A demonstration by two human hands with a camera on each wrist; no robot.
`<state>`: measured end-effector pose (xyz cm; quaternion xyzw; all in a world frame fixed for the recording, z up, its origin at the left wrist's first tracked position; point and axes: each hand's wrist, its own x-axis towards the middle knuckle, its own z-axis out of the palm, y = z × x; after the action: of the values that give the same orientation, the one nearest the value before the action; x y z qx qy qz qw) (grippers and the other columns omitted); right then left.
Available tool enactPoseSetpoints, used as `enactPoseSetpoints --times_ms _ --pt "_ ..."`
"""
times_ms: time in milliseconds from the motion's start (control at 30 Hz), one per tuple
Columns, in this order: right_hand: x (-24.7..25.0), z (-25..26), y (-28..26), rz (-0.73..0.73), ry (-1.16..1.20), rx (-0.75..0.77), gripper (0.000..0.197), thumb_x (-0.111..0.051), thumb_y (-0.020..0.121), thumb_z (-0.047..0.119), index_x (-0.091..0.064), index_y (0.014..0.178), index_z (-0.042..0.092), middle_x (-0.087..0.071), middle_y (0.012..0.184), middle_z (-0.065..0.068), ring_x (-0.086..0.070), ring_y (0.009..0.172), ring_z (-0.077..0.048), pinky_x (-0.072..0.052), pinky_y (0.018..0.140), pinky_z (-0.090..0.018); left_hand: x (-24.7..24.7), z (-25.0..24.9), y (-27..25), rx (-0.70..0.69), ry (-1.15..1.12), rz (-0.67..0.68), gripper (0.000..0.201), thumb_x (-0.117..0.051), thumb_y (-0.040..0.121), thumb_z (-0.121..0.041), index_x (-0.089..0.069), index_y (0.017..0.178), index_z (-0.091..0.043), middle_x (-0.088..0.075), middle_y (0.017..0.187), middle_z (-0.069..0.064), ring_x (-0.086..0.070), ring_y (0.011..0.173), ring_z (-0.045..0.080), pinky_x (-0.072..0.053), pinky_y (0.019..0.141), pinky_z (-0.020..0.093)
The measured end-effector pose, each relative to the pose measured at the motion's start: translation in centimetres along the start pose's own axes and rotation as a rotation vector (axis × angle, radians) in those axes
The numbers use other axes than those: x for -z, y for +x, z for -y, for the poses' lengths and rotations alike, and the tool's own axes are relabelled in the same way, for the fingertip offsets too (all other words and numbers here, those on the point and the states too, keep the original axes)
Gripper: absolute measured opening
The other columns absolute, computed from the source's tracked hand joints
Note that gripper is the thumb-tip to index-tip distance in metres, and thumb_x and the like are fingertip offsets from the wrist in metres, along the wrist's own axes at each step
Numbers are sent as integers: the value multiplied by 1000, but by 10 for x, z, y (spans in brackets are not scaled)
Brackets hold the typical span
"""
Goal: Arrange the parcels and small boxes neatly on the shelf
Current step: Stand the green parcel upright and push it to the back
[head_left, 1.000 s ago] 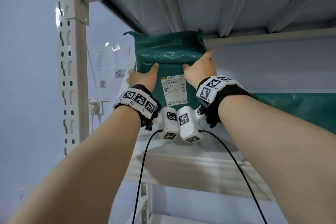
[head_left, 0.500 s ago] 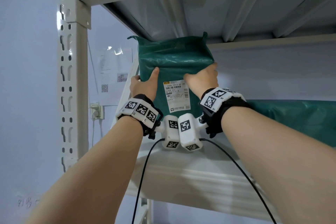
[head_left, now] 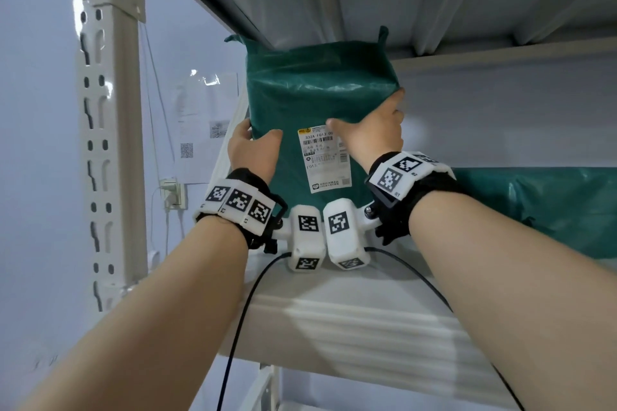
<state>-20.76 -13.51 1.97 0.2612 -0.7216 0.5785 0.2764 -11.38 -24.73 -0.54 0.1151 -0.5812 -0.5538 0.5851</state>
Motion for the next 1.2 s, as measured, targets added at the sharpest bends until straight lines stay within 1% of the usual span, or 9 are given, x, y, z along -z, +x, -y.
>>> enactPoseSetpoints --times_ms 167,267,333,433,533,633,833,1067,1200 --pt "10 14 -1 -178 -2 119 114 -75 66 56 -15 150 9 -46 135 -13 -44 127 -30 -36 106 -41 0 -8 -6 -126 -39 -80 46 -53 84 -2 -57 127 -19 -67 99 -17 -62 78 -5 -52 65 4" --pt "13 23 -3 -254 10 188 109 -73 65 60 -22 148 12 -47 134 -9 -41 127 -28 -32 106 -38 3 -14 -6 -149 -100 -122 63 -52 86 -4 -35 145 -16 -57 135 -4 -59 113 6 -47 95 17" --pt "13 27 -3 -279 25 211 100 -71 68 59 -29 145 11 -48 133 -8 -40 126 -27 -31 105 -37 5 -11 -3 -165 -90 -124 66 -53 87 -4 -29 147 -16 -53 141 -2 -55 122 9 -46 98 18" --pt "11 24 -3 -264 -12 231 83 -68 73 54 -39 137 9 -50 131 -7 -40 124 -26 -31 102 -35 8 -5 -1 -169 -10 -92 63 -56 87 -6 -33 145 -15 -51 140 -2 -54 122 10 -47 96 17" --pt "9 16 -2 -253 -36 251 73 -68 75 45 -43 133 9 -52 127 -7 -42 121 -26 -34 99 -35 8 -1 -1 -155 53 -86 53 -58 87 -13 -43 138 -16 -56 122 -7 -57 103 4 -48 83 9" --pt "7 15 -4 -276 -38 254 71 -65 75 44 -43 133 9 -51 127 -7 -43 119 -27 -36 99 -36 7 -1 -1 -74 22 -113 49 -60 84 -21 -49 132 -18 -59 118 -6 -60 97 9 -50 82 20" --pt "3 17 -8 -276 -79 229 79 -61 77 49 -35 140 10 -47 132 -9 -42 123 -28 -35 100 -40 8 0 0 -24 23 -115 23 -56 85 -25 -57 107 -20 -60 83 -12 -58 72 2 -45 59 18" --pt "-2 19 -10 -238 -75 236 81 -59 79 46 -29 144 9 -45 134 -10 -39 125 -28 -32 101 -41 9 0 4 -31 26 -138 10 -54 84 -20 -55 81 -29 -61 91 -7 -58 72 5 -45 60 17" --pt "-7 18 -11 -201 -31 263 78 -60 80 41 -29 144 9 -44 135 -11 -37 126 -29 -32 102 -42 11 3 7 -44 18 -160 19 -52 84 -19 -65 98 -18 -66 90 -3 -61 73 11 -47 59 19"
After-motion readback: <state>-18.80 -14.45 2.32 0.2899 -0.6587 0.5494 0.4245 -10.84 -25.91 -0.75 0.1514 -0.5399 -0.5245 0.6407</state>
